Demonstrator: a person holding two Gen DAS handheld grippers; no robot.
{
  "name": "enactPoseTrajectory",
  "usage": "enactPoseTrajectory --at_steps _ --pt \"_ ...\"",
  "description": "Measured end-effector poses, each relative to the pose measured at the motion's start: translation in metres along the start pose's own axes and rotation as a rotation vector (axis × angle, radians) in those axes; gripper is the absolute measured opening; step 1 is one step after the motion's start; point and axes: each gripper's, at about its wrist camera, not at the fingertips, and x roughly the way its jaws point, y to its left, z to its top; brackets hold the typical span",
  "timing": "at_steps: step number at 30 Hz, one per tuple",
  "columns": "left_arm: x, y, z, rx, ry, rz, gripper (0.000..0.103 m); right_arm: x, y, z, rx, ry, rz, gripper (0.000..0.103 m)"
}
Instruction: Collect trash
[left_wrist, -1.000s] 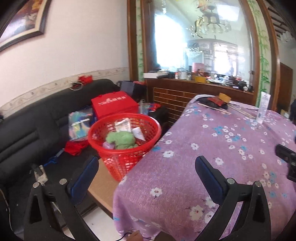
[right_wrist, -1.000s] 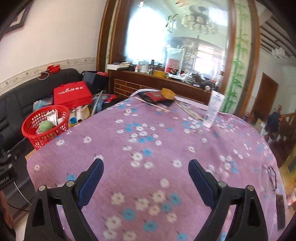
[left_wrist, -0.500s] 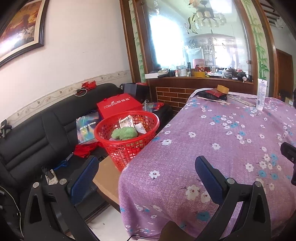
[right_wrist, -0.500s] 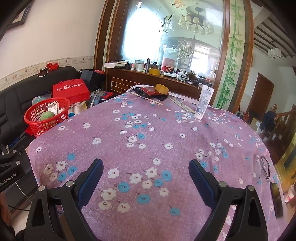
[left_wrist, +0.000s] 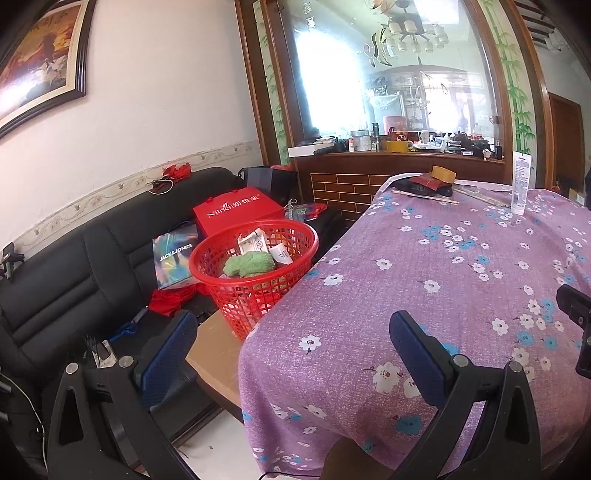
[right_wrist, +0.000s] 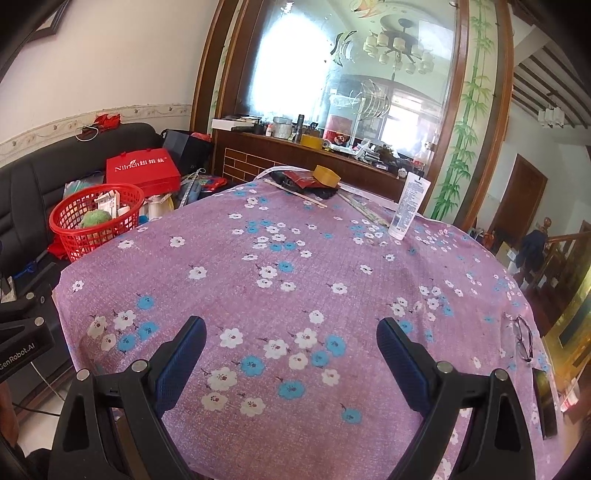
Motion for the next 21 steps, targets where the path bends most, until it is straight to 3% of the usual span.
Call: enactPoseTrajectory --at_steps 21 --pt "0.002 -0.009 0.0008 0.026 0.007 -0.007 0.103 0.0087 -0.0035 -0.0044 0.005 0.028 0.003 0.096"
